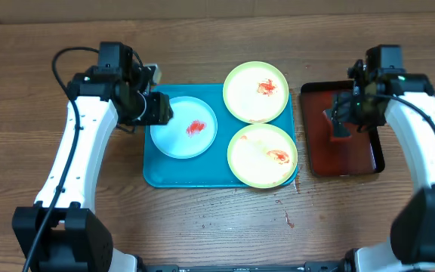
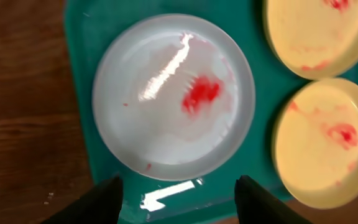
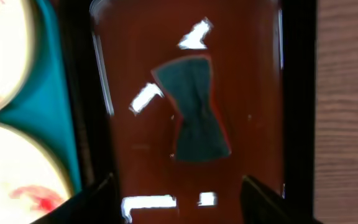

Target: Clean dirty plates on tray and stack at the side

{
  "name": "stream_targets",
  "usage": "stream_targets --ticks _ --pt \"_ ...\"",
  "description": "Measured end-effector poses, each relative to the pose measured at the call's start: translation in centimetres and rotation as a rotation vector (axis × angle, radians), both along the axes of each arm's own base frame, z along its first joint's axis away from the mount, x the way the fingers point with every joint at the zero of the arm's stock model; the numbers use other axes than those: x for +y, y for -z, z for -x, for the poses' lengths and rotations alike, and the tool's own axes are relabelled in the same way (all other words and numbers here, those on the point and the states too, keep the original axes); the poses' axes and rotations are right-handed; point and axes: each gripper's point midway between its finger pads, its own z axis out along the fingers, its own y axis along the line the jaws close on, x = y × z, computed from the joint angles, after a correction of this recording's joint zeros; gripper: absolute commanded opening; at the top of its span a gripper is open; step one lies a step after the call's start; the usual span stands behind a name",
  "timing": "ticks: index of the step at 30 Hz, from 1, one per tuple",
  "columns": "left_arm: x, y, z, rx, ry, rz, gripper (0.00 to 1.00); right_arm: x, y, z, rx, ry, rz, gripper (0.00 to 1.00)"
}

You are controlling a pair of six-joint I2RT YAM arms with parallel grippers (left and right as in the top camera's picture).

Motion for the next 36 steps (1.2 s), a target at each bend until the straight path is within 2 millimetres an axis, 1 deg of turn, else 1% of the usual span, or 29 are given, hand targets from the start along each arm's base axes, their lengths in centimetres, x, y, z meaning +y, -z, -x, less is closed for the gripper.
stream_targets --ticks 3,7,8,12,15,19,21,25,28,31,34,36 --pt "0.8 -0.6 -1.0 -0.047 -0.026 -0.040 0.60 -0.5 2.7 -0.4 0.056 -0.010 0.027 0.48" --pt "1.3 -1.0 -2.0 -0.087 -0.061 -0.060 0.60 -0.8 4.9 -1.3 0.074 -0.020 0.043 0.42" --pt "1.3 -1.0 -2.1 -0.091 -0.068 -0.060 0.61 -0.8 5.1 -1.6 0.069 -0.022 0.044 0.41" --pt "1.5 -1.1 -2.4 -0.101 -0.089 -0.065 0.68 -0.9 5.8 -2.8 0.036 -0.034 0.054 0.37" --pt "1.6 -1.1 -2.5 -0.102 -0.098 -0.065 0.69 -1.0 6.7 -3.3 0.037 -0.040 0.056 0.29" --pt "1.6 -1.1 -2.5 -0.100 -0.106 -0.063 0.80 -1.0 8.6 -3.1 0.077 -0.049 0.058 0.17" --pt "1.6 -1.1 -2.5 -0.099 -0.113 -0.062 0.80 -1.0 9.2 -3.0 0.091 -0.047 0.058 0.12" --pt "1.7 -1.1 -2.5 -0.099 -0.113 -0.063 0.78 -1.2 9.2 -3.0 0.092 -0.036 0.059 0.04" --pt "1.7 -1.1 -2.5 -0.098 -0.118 -0.062 0.64 -1.4 9.2 -3.0 0.091 -0.019 0.056 0.04" --pt "1.7 -1.1 -2.5 -0.096 -0.124 -0.059 0.38 -1.3 9.2 -3.1 0.088 -0.001 0.048 0.04" --pt "1.7 -1.1 -2.5 -0.098 -0.122 -0.062 0.18 -1.2 9.1 -3.1 0.091 0.018 0.032 0.04" --pt "1.7 -1.1 -2.5 -0.098 -0.121 -0.064 0.11 -1.1 8.7 -3.1 0.098 0.027 0.015 0.04"
